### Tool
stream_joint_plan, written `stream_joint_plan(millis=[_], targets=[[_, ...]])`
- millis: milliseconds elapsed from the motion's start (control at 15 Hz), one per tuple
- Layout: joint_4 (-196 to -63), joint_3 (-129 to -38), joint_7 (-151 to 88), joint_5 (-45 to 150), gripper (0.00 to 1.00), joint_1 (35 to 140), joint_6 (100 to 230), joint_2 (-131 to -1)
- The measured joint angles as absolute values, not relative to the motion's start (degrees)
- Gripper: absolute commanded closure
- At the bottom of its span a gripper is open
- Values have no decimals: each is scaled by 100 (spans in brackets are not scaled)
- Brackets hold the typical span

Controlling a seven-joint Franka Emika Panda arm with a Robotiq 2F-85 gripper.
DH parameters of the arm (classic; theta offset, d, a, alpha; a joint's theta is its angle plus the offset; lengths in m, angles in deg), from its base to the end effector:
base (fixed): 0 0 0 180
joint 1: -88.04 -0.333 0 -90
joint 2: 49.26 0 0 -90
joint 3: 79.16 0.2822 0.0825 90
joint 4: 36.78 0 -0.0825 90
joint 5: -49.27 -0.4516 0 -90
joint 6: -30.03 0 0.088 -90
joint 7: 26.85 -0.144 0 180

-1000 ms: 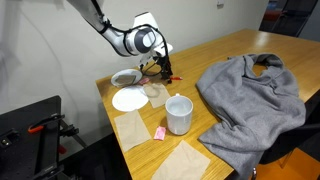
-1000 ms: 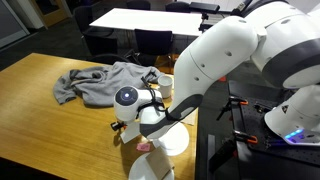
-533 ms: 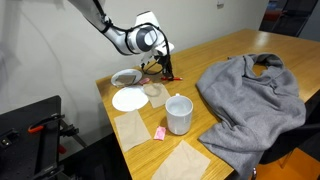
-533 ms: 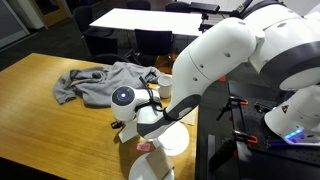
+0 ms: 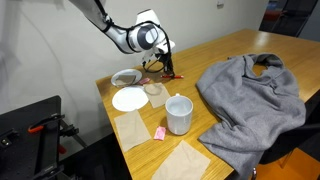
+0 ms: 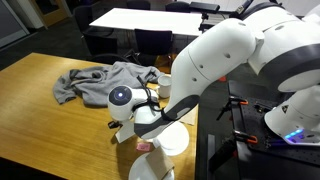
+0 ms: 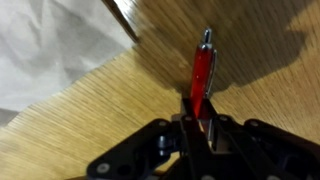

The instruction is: Put the red pen inside the white mug

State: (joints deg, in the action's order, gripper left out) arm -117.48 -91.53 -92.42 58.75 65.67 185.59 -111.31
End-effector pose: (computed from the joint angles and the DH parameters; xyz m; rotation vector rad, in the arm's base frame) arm 0.7359 0.1496 -0.0250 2.8535 -1.0267 0.5289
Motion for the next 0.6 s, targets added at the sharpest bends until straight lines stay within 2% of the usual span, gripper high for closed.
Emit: stream_joint_plan(millis=[267,600], targets=[[-11773,-9078,-8986,5874,97,6645,18538,-10887],[-11983,-8482,-7722,5609,97,7171,18219,-10221]])
